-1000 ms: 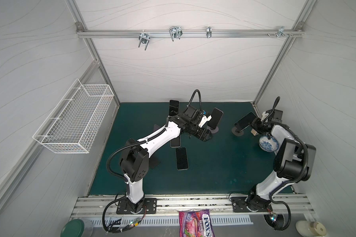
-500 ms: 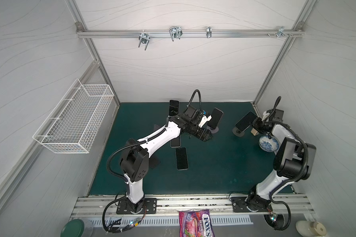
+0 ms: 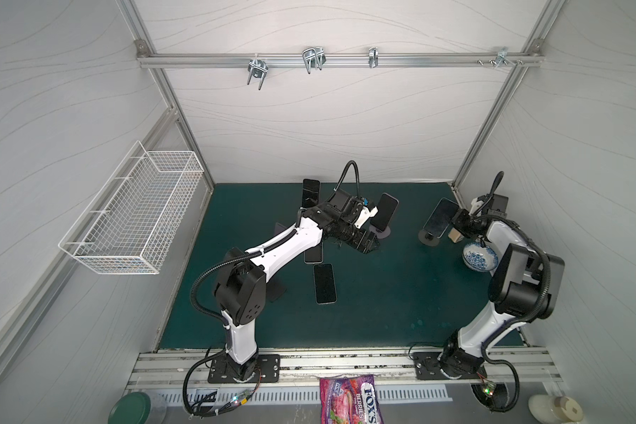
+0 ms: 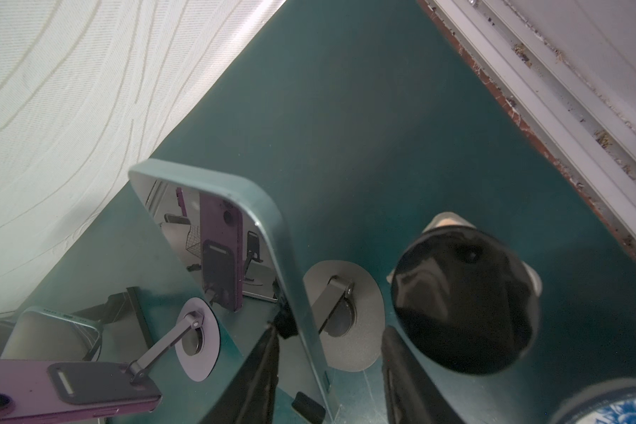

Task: Remove the phone from the phone stand
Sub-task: 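Close the right gripper on the top edge of the teal-edged phone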

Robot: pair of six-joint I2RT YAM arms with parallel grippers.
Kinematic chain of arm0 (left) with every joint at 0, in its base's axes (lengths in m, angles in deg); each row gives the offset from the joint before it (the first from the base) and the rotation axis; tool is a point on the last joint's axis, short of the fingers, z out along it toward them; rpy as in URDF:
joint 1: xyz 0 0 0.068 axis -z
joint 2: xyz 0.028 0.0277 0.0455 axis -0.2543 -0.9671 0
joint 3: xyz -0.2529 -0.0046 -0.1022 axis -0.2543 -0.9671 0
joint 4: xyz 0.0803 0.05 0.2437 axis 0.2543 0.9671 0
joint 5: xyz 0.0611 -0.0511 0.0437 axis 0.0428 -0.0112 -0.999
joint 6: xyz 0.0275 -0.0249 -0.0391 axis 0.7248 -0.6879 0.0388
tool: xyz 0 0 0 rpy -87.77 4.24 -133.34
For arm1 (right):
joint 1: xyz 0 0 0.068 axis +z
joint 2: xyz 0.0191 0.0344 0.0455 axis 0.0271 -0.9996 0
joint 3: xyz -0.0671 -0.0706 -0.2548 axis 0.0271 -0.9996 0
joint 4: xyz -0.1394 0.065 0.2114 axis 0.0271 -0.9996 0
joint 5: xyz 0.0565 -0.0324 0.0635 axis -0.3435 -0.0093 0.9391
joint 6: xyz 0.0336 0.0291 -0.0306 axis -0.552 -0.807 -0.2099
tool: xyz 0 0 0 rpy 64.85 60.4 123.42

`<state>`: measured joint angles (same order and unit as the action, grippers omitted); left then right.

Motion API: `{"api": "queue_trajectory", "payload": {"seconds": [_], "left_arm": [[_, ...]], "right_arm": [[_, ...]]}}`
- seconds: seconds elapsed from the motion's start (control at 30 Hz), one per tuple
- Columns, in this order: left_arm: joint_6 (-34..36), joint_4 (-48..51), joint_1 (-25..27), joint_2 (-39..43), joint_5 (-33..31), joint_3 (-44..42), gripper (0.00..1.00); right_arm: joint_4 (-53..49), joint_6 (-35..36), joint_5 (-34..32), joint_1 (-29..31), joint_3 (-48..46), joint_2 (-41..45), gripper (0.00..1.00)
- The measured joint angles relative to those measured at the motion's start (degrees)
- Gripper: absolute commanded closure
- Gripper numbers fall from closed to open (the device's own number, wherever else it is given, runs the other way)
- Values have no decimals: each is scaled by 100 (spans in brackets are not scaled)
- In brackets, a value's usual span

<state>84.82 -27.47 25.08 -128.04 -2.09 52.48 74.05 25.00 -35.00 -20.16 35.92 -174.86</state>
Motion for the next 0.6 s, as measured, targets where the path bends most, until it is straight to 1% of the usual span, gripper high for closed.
{"api": "queue_trajectory", "payload": {"seconds": [0.33,0.6], "left_arm": [[0,0,0,-2,0,-11,15],[-2,0,0,-2,20,-17,15]], "right_arm": [[-42,24,13,-2,116,-44,53],[-35,17,17,-7,61,-26,50]]}}
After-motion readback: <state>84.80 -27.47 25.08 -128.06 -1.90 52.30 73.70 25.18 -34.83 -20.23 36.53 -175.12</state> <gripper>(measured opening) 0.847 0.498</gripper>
